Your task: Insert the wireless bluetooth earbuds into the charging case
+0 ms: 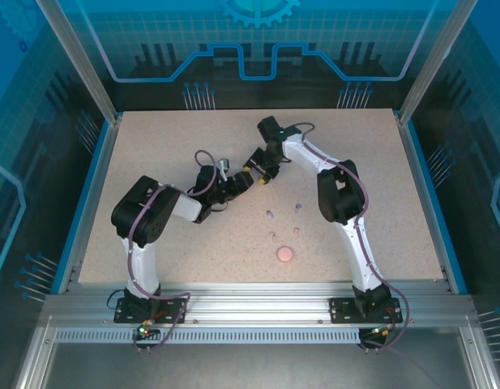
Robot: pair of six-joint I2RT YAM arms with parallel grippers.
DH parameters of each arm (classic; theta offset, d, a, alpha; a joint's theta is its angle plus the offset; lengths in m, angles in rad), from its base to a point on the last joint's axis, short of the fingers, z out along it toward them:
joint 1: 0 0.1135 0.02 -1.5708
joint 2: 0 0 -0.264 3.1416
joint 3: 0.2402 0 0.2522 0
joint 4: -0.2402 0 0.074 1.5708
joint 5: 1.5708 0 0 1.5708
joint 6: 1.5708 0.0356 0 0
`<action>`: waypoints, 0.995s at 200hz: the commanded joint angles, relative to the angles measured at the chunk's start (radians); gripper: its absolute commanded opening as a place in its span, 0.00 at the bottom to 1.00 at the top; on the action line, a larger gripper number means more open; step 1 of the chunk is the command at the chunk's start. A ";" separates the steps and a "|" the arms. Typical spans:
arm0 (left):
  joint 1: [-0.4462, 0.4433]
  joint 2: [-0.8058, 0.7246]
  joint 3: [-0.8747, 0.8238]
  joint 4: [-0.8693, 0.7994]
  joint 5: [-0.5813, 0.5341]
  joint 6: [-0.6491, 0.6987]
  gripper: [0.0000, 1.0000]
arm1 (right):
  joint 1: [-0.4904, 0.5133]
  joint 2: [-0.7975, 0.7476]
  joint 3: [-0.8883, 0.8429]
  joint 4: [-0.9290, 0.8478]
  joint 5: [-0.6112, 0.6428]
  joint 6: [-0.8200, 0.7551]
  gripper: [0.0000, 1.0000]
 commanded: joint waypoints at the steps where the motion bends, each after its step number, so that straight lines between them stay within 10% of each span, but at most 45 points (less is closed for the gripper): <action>1: -0.016 0.030 0.039 0.023 -0.023 0.006 0.61 | 0.006 -0.036 -0.015 0.008 -0.032 0.016 0.50; 199: -0.025 0.106 0.120 -0.006 -0.040 -0.010 0.17 | -0.005 -0.060 -0.068 0.067 -0.068 0.016 0.58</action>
